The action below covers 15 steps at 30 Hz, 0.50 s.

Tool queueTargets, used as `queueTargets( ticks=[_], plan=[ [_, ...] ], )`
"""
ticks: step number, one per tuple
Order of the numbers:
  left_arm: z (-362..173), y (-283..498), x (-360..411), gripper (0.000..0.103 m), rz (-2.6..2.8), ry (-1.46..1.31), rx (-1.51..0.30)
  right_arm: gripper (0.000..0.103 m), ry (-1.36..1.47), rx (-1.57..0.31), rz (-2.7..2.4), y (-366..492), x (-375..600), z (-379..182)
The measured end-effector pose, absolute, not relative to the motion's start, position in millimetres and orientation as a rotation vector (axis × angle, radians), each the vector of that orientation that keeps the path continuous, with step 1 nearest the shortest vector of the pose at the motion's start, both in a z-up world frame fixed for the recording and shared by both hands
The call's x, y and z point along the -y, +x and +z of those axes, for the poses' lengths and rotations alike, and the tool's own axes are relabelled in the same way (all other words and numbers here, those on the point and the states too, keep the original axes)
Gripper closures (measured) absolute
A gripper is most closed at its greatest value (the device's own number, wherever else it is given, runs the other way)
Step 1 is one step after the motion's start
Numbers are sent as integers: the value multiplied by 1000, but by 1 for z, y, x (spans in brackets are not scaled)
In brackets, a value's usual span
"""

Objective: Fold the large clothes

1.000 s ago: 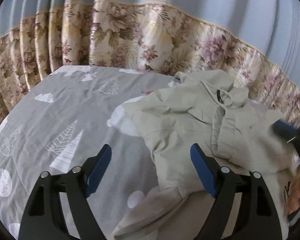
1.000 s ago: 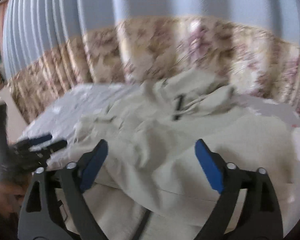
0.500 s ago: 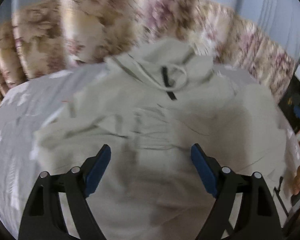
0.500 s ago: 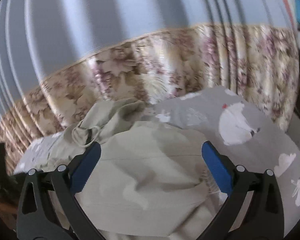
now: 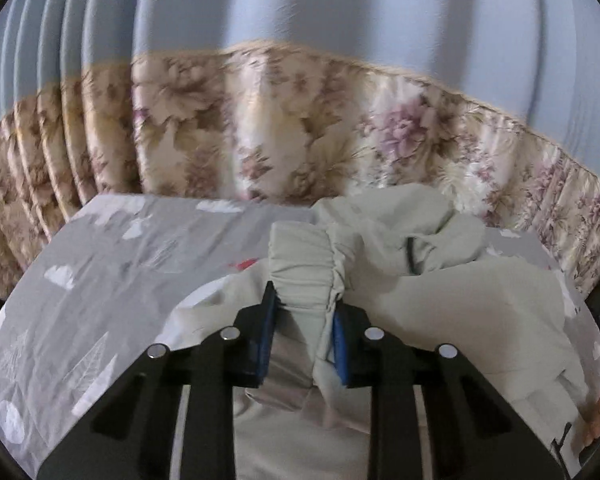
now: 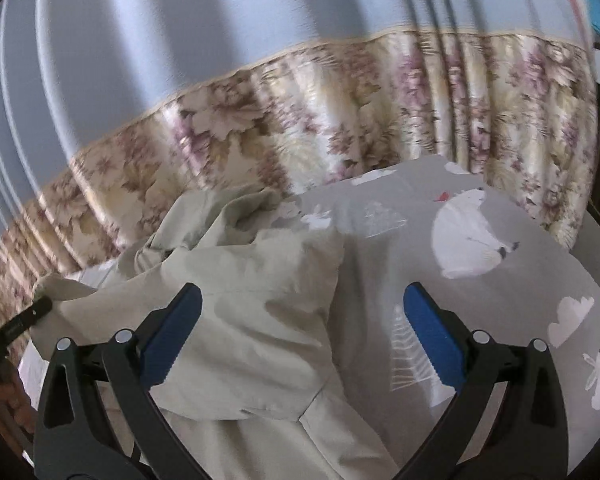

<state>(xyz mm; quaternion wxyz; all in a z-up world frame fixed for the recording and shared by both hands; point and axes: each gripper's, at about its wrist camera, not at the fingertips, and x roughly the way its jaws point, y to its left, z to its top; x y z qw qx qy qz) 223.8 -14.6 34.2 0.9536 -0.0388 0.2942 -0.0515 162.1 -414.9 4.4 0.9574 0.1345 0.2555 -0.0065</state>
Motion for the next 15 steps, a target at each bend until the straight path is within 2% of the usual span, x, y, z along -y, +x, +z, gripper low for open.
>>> queueTargets(
  ticks=[5,7,11,14,15],
  plan=[
    [0,214,-6,72,-58,-106,-636,3,58,-665,-96,185,382,-23],
    [-11,218,-8,66,-63,-117,-675,3,-8,-730,-158,196,378,-38],
    [-10,213,-5,60,-84,-86,-694,3,-34,-767,-292,204,390,-50],
    [-14,212,-3,49,-103,-80,-734,3,-57,-762,-359,202,400,-51],
    [-14,212,-2,42,-117,-80,-745,3,-48,-763,-361,202,404,-50]
  ],
)
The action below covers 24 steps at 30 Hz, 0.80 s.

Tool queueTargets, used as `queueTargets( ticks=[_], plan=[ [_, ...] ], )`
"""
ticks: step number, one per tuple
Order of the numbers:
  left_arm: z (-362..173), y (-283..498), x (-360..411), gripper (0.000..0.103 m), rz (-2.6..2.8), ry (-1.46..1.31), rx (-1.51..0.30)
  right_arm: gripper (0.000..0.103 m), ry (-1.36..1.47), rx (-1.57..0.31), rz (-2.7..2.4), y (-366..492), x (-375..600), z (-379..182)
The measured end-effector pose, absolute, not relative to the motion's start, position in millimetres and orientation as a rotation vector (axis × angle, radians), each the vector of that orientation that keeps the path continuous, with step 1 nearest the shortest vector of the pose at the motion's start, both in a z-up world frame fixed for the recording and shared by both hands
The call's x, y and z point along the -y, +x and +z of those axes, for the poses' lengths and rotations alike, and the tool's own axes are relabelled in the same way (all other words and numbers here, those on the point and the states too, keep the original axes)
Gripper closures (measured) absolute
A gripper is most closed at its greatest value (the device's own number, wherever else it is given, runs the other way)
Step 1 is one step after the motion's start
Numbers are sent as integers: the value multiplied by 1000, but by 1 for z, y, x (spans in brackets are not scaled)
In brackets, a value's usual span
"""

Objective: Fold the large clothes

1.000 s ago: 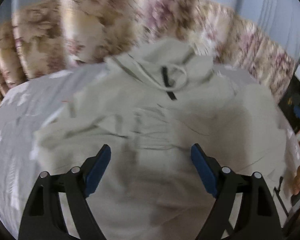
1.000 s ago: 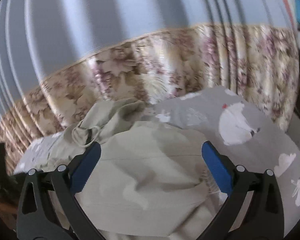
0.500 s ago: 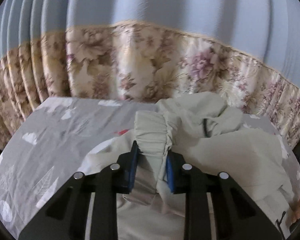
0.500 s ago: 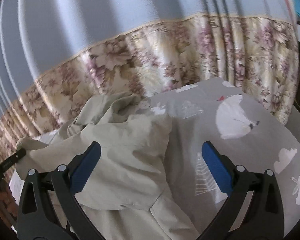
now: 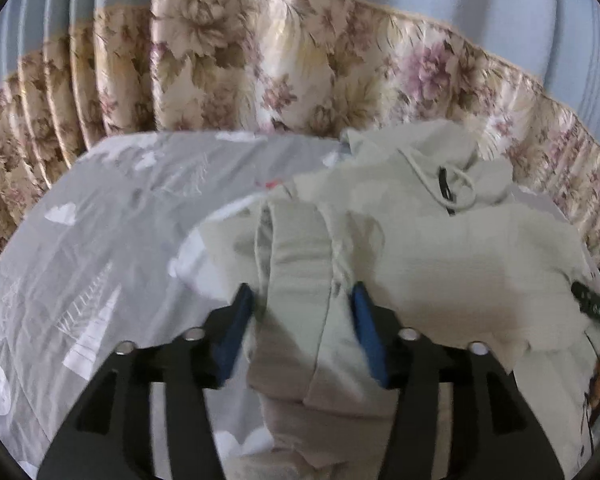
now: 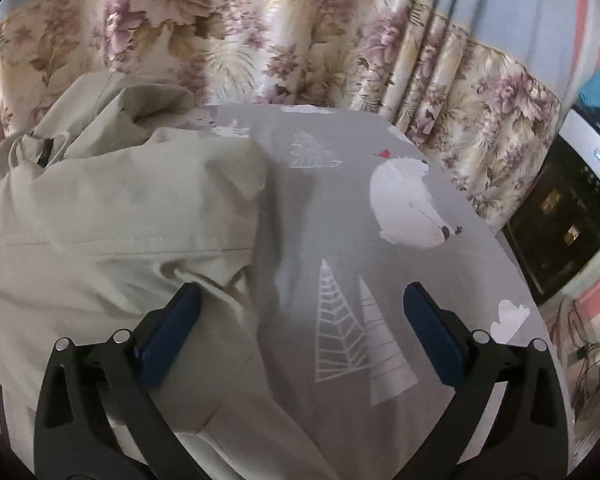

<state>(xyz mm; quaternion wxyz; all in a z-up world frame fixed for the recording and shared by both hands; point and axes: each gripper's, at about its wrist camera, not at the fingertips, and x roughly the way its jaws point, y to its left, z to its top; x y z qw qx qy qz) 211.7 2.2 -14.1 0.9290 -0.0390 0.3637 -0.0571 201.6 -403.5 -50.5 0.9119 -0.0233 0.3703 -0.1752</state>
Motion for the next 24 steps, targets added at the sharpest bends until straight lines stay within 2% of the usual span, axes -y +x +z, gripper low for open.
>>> queueTargets(
  ticks=[4,7,10,16,20,24],
  plan=[
    [12,202,-9,29,-94,-78,-699,3,50,-653,-261,180,405,-12],
    [59,184,-9,17,-66,-79,-581,3,117,-593,-86,171,387,22],
    [74,194,15,14,-150,-69,-590,3,107,-616,86,185,347,31],
    [19,254,66,14,-118,13,-722,3,126,-762,136,242,308,-23],
    [-19,279,34,14,19,-9,-793,3,36,-816,-5,261,322,-48],
    [-39,282,0,12,12,-104,-848,3,120,-874,-59,268,367,-60]
  ],
)
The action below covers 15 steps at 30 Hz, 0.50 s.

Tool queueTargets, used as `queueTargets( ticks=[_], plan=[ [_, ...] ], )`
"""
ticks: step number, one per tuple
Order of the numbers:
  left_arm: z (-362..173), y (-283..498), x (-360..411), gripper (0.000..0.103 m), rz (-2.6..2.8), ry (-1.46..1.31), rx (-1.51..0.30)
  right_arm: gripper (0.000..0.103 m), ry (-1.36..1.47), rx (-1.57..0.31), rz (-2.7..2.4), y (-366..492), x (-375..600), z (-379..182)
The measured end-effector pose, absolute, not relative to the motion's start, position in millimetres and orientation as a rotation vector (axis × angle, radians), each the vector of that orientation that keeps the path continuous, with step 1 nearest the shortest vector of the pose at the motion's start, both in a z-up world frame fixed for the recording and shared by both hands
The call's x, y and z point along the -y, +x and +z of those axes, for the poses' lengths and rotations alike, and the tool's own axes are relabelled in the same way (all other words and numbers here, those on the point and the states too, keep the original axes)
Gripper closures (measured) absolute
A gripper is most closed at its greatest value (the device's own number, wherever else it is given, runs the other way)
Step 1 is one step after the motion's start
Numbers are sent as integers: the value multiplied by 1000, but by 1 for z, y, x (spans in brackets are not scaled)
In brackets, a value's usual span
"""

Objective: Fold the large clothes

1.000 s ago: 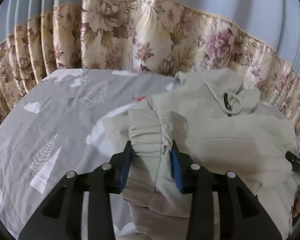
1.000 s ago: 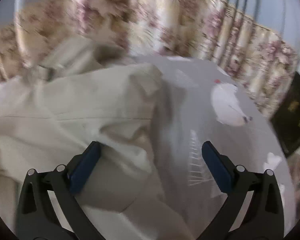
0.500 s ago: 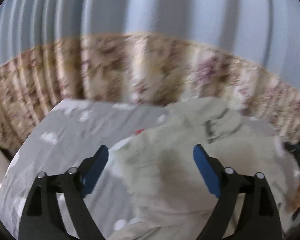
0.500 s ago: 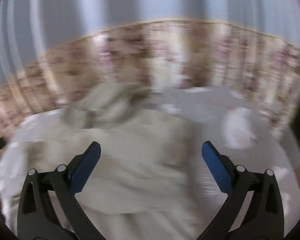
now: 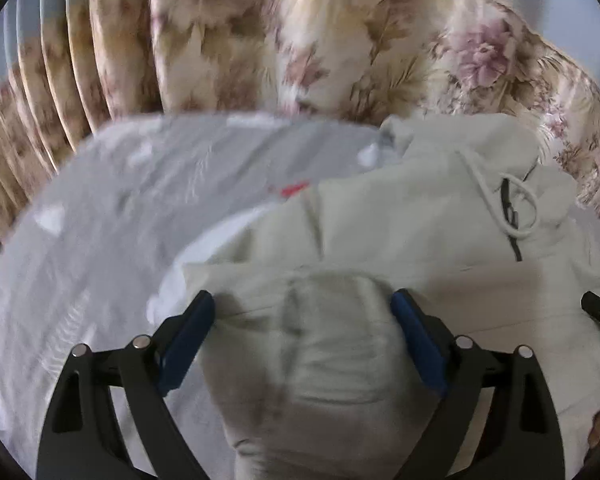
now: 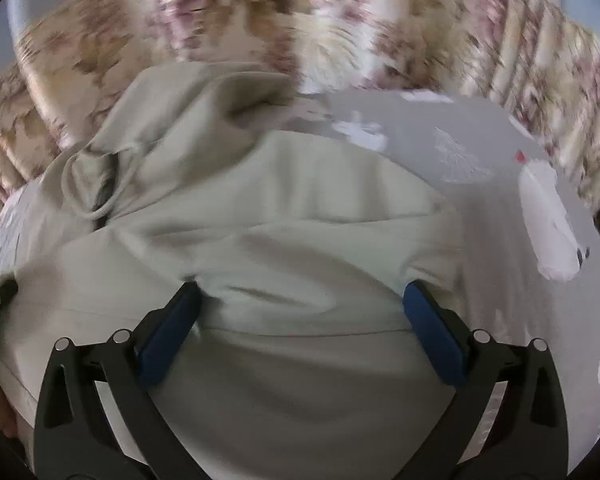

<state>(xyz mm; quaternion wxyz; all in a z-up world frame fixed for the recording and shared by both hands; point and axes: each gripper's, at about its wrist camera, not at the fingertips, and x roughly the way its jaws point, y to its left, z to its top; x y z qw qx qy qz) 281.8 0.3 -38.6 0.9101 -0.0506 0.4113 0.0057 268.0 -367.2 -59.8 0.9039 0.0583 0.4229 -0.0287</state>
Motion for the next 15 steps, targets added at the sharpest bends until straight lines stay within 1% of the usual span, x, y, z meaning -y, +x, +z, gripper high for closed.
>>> queueTargets(
  ticks=[4,9,12,15],
  plan=[
    [-32,272,6,14,19,-50,-815,3,123,-858,-51,254,370,-53],
    [1,231,16,14,-72,-70,-723,3,77,-793,59,213,338,-25],
    [1,213,40,14,-141,6,-735,3,-19,-828,99,193,311,-36],
    [-27,217,57,13,-97,118,-791,3,-106,-910,62,200,303,-68]
  ],
)
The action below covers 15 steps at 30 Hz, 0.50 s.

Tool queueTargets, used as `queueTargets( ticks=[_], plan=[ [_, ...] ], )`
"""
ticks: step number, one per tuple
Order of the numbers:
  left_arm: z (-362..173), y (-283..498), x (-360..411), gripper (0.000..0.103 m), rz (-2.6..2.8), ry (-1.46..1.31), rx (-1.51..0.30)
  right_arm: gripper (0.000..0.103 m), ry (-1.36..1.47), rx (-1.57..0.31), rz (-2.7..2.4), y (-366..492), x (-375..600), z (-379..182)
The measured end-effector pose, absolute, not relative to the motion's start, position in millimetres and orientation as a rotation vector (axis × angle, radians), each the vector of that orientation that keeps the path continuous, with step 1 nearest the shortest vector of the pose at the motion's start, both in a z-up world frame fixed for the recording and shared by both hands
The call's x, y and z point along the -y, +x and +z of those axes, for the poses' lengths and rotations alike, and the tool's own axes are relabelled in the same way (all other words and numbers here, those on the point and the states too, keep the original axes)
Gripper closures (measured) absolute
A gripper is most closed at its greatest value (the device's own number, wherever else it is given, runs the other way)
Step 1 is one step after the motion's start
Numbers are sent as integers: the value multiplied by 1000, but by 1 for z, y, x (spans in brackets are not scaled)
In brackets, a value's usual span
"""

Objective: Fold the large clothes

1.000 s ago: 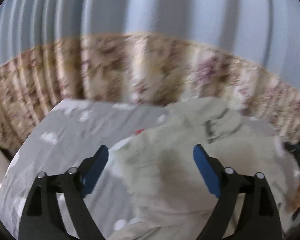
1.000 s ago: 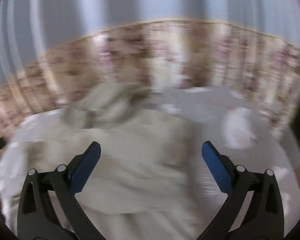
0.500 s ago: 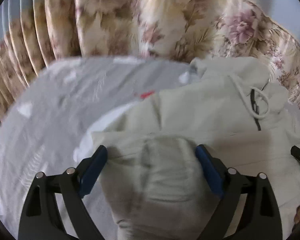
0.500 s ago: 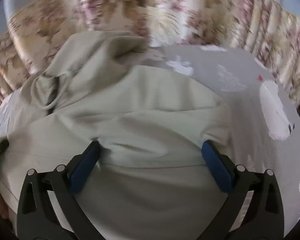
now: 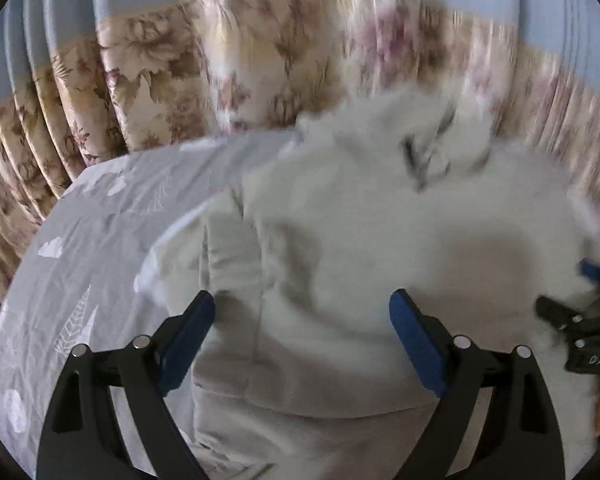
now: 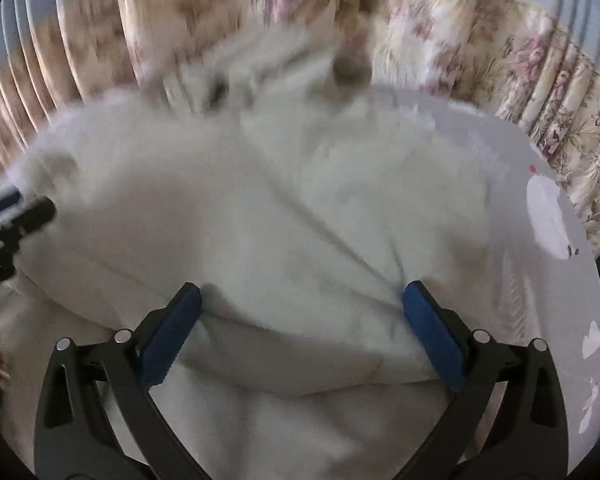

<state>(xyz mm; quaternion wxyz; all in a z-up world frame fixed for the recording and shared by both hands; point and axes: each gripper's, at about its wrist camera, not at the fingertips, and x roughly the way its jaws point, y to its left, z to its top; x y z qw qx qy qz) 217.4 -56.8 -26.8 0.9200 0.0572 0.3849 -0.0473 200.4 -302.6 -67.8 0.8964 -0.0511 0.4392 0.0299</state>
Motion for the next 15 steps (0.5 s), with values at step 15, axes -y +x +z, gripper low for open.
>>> queueTargets(
  ticks=[15],
  plan=[
    [48,284,24,13,-102,19,-706,3,47,-764,80,275,359,24]
  ],
)
